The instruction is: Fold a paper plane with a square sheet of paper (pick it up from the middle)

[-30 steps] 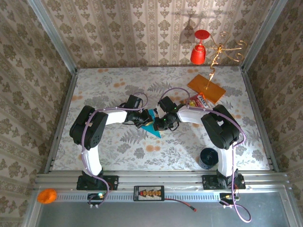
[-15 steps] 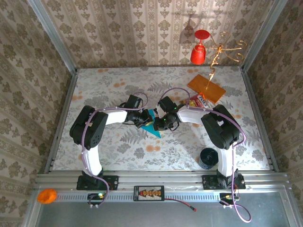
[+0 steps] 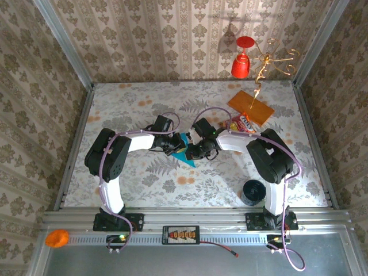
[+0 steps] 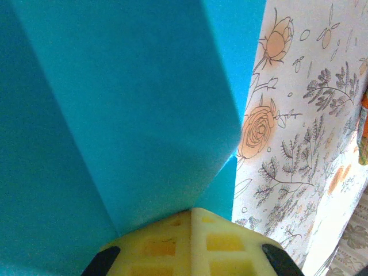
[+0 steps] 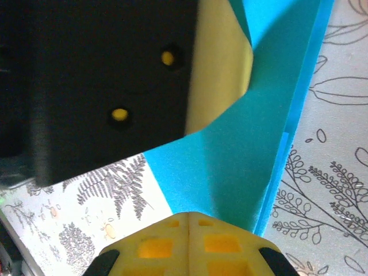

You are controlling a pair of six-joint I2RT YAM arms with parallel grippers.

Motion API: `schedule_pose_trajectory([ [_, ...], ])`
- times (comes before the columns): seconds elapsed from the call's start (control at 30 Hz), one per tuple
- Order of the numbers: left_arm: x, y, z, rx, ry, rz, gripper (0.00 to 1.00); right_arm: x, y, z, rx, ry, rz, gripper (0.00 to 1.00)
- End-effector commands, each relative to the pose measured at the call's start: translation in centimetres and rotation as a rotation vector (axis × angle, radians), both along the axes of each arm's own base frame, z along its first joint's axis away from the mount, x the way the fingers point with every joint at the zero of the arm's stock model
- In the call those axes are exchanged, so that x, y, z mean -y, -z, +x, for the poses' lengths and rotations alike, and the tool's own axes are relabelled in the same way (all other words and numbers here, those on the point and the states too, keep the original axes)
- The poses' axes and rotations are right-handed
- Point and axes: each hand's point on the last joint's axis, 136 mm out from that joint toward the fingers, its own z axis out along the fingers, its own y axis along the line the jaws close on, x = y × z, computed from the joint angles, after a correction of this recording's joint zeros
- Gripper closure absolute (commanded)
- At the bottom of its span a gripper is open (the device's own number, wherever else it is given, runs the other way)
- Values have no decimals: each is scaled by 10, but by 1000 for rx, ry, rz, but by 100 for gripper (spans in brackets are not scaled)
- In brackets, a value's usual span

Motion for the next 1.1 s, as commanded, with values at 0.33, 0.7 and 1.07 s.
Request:
schedule_pose_trajectory([
  [0.33, -47, 64, -39, -178, -30, 255, 93, 16, 24, -13, -67, -1, -89, 95],
  [0.7, -60, 72, -43, -207, -45, 328, 95, 32, 15, -40, -110, -44, -110, 96],
  [1.07, -64, 78, -46, -222, -43, 354, 95, 48, 28, -55, -144, -39, -160, 96],
])
